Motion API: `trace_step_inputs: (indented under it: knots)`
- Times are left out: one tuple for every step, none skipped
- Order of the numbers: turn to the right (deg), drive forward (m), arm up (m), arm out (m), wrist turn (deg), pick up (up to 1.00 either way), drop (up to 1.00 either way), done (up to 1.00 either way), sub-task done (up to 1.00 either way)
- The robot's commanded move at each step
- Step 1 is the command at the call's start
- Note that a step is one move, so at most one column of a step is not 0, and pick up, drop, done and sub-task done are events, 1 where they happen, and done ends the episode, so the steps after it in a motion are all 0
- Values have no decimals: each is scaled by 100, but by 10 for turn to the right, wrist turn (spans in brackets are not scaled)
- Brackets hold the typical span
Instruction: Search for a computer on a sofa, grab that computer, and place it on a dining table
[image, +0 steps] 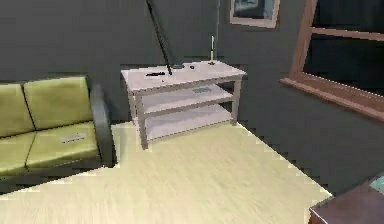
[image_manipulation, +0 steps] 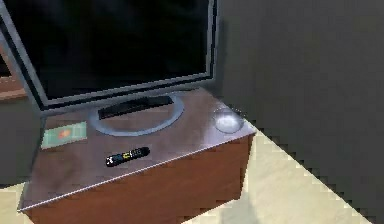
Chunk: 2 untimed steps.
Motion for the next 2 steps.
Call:
trace_step_inputs:
  knots:
    - [0, 60, 0, 0, 0, 0, 0, 0, 0]
    - [-240, 0, 0, 0, 0, 0, 0, 0, 0]
